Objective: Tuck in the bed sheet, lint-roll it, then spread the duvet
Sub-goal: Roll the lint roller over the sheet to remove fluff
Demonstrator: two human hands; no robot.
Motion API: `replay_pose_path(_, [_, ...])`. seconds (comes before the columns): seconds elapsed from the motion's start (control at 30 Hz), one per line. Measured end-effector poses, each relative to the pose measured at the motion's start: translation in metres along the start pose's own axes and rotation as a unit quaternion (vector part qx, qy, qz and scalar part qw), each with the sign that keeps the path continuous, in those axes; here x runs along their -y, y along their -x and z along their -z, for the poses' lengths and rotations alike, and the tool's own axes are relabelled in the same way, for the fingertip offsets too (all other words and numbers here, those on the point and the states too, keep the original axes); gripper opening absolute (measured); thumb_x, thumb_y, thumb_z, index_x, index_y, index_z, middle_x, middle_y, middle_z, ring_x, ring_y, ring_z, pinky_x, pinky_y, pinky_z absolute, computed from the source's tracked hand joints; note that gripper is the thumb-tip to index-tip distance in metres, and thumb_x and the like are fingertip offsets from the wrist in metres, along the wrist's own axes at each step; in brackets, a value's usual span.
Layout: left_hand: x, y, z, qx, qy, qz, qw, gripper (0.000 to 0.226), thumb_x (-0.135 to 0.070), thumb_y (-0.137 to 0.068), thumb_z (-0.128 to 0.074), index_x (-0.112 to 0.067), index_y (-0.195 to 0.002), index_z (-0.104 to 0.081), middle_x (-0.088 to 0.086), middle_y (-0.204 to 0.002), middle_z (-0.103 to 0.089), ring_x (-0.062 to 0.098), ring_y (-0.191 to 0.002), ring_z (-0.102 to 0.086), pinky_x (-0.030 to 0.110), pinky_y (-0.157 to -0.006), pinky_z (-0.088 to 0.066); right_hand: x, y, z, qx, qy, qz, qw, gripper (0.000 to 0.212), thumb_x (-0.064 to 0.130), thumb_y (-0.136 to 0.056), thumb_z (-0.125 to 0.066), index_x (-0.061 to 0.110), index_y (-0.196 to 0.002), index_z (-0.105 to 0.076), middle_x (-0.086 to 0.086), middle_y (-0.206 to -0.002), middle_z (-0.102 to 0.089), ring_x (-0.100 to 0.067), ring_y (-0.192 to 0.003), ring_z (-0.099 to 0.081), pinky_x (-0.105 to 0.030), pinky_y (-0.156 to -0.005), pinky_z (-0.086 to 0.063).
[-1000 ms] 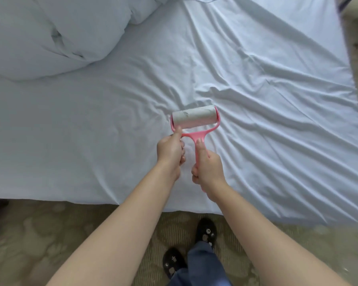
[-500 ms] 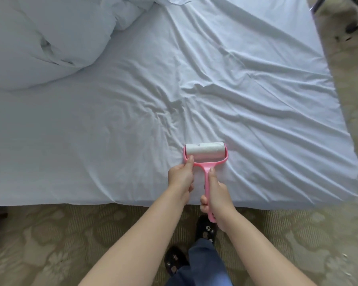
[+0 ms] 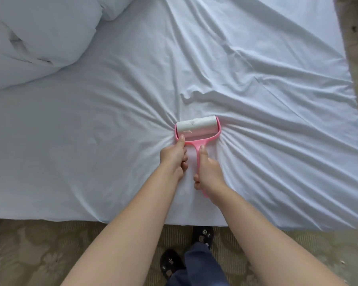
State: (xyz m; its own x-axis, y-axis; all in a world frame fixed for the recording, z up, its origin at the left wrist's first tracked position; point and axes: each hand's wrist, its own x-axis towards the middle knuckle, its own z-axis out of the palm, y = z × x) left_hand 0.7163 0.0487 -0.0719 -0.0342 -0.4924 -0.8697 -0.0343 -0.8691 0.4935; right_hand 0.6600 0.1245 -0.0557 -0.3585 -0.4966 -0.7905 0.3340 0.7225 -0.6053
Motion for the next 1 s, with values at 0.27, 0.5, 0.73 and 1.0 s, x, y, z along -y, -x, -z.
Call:
replay_pose_path(0.27, [-0.028,-0.022,-0.014,-0.002,0.020,0.001,1.000,0.036,-0.032,-0.095,-0.058,-0.018,-0.065,-0.046,-0.010,-0.038,-0.038,0.003,-0.030,-0.029,0.012,-0.034,-0.020,0.021,-0.032,-0.004,0.001,0.030,0.023,0.999,0.058,0.061,-0.096,-0.025,0.013,-0.076,-0.051,0.000,-0.050,-0.041,-0.015,-0.044,-0.040,-0.024,-0.045,-0.035])
replay_pose_path(0.5, [-0.045,-0.025,-0.016,0.018,0.000,0.003,1.000,0.034,-0.032,-0.097,-0.054,-0.020,-0.067,-0.046,-0.010,-0.037,-0.036,0.002,-0.029,-0.027,0.010,-0.034,-0.019,0.034,-0.039,-0.002,-0.008,0.064,0.052,0.997,0.062,0.062,-0.096,-0.026,0.012,-0.072,-0.053,-0.004,-0.054,-0.047,-0.019,-0.046,-0.044,-0.027,-0.051,-0.038])
replay_pose_path(0.73, [-0.014,0.006,0.000,0.037,-0.013,0.042,0.998,0.033,-0.031,-0.098,-0.053,-0.020,-0.067,-0.046,-0.010,-0.038,-0.036,0.002,-0.028,-0.026,0.008,-0.034,-0.017,0.003,0.000,0.001,-0.031,0.064,0.035,0.997,0.060,0.059,-0.097,-0.026,0.010,-0.076,-0.053,-0.005,-0.054,-0.046,-0.019,-0.046,-0.044,-0.025,-0.046,-0.036])
replay_pose_path(1.0, [0.044,0.048,0.028,0.034,-0.035,0.049,0.998,0.028,-0.030,-0.096,-0.057,-0.017,-0.072,-0.050,-0.005,-0.049,-0.036,0.005,-0.036,-0.026,0.012,-0.034,-0.018,-0.057,0.051,0.006,-0.050,0.041,0.030,0.997,0.060,0.059,-0.096,-0.028,0.012,-0.069,-0.050,0.001,-0.044,-0.041,-0.019,-0.044,-0.042,-0.027,-0.046,-0.033])
